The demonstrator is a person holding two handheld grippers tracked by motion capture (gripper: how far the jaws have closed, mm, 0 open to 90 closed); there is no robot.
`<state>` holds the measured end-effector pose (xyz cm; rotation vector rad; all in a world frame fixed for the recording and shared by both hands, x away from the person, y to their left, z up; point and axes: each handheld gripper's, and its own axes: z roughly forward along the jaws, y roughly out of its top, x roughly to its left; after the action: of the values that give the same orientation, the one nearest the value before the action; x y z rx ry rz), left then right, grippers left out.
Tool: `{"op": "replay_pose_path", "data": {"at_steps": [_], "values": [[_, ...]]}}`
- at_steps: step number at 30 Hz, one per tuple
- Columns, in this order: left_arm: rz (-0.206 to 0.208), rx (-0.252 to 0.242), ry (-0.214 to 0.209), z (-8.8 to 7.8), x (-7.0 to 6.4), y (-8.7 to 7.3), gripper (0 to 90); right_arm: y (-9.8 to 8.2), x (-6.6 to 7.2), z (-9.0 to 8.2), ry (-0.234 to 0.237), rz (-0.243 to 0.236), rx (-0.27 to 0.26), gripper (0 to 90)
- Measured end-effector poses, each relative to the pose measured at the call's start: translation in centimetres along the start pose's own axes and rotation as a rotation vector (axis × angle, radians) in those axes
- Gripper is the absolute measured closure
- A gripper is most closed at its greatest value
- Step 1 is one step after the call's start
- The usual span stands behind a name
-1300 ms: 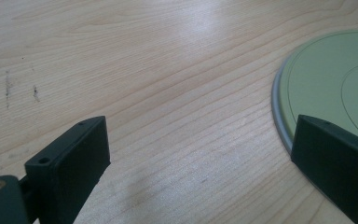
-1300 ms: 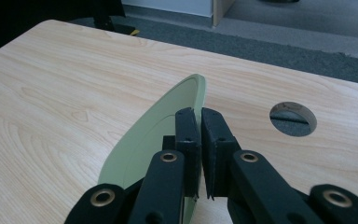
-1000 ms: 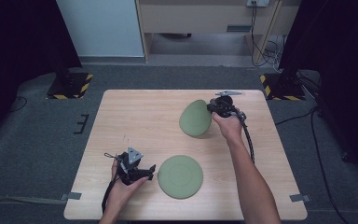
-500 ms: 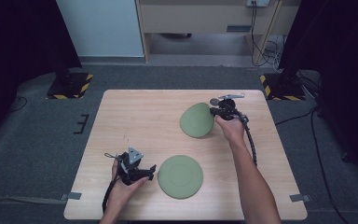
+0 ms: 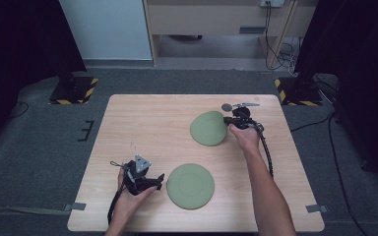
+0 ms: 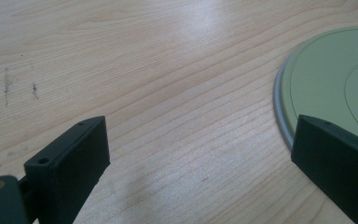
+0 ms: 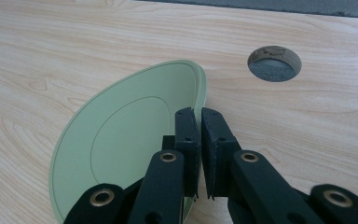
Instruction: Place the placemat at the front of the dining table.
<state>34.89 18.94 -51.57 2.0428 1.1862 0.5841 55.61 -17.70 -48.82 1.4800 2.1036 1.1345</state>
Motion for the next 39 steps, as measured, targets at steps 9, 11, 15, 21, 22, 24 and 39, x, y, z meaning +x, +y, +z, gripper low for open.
{"op": "replay_pose_path", "data": {"at_steps": [9, 11, 15, 21, 22, 24, 39], "values": [[0.0, 0.003, 0.001, 0.1, -0.1, 0.0, 3.3, -0.2, -0.4, 0.2, 0.003, 0.01, 0.009, 85.9], [0.001, 0.004, 0.0, 0.1, -0.1, 0.0, 3.3, -0.3, -0.5, 0.2, 0.003, 0.011, 0.011, 85.9], [0.003, 0.005, -0.001, 0.1, -0.2, -0.1, 3.3, -0.4, -0.7, 0.5, 0.0, 0.015, 0.014, 85.7], [-0.004, 0.004, 0.002, 0.2, 0.0, 0.0, 3.3, -0.5, -1.1, 0.9, 0.001, 0.033, 0.002, 85.5], [-0.005, 0.005, 0.002, 0.2, 0.1, 0.0, 3.3, -0.5, -1.3, 1.1, 0.001, 0.035, 0.0, 85.3], [-0.005, 0.004, 0.002, 0.2, 0.2, 0.0, 3.3, -0.5, -1.3, 1.2, 0.0, 0.031, -0.003, 85.3], [0.003, 0.002, -0.002, 0.1, 0.0, 0.0, 3.3, -0.4, -1.7, 1.8, -0.011, 0.048, -0.001, 84.6]]}}
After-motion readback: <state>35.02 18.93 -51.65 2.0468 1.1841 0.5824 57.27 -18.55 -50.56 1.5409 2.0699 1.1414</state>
